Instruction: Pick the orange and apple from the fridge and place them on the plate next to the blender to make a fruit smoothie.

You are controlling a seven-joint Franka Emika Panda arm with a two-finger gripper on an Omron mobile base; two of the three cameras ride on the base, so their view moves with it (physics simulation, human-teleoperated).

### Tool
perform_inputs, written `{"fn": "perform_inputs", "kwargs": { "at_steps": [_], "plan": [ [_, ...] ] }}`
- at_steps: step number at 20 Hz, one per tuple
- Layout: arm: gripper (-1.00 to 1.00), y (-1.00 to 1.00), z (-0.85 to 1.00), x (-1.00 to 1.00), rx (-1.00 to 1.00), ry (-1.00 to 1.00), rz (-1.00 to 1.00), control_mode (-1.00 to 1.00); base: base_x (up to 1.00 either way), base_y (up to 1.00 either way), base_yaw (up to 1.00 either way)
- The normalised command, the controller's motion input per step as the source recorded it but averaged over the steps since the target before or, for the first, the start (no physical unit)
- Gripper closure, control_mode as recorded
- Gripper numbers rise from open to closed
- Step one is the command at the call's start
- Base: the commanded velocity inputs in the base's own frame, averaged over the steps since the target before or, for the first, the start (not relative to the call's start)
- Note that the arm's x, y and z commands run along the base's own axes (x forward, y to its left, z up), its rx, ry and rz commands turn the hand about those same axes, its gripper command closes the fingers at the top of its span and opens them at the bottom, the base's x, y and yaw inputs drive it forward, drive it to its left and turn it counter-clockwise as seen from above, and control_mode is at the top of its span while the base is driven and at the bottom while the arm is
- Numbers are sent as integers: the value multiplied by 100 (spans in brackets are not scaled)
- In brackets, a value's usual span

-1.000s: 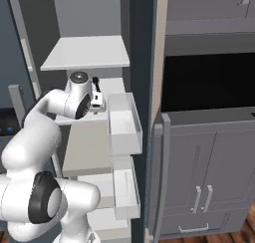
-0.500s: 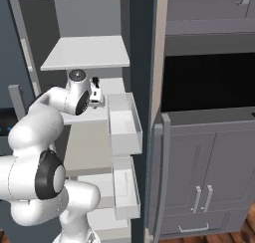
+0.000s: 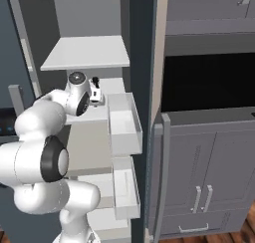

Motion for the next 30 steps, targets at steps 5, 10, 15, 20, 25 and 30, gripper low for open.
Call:
{"fn": "perform_inputs", "kwargs": {
  "at_steps": [5,10,15,20,25,30],
  "plan": [
    [-100,19,-1,41,0,0,0,-100,0,0,0],
    [-100,25,-8,46,0,0,0,-100,0,0,0],
    [-100,12,-25,40,0,0,0,-100,0,0,0],
    [-100,3,-25,42,0,0,0,-100,0,0,0],
    [-100,0,-19,45,0,0,0,-100,0,0,0],
    [-100,0,-19,41,0,0,0,-100,0,0,0]
  ]
}}
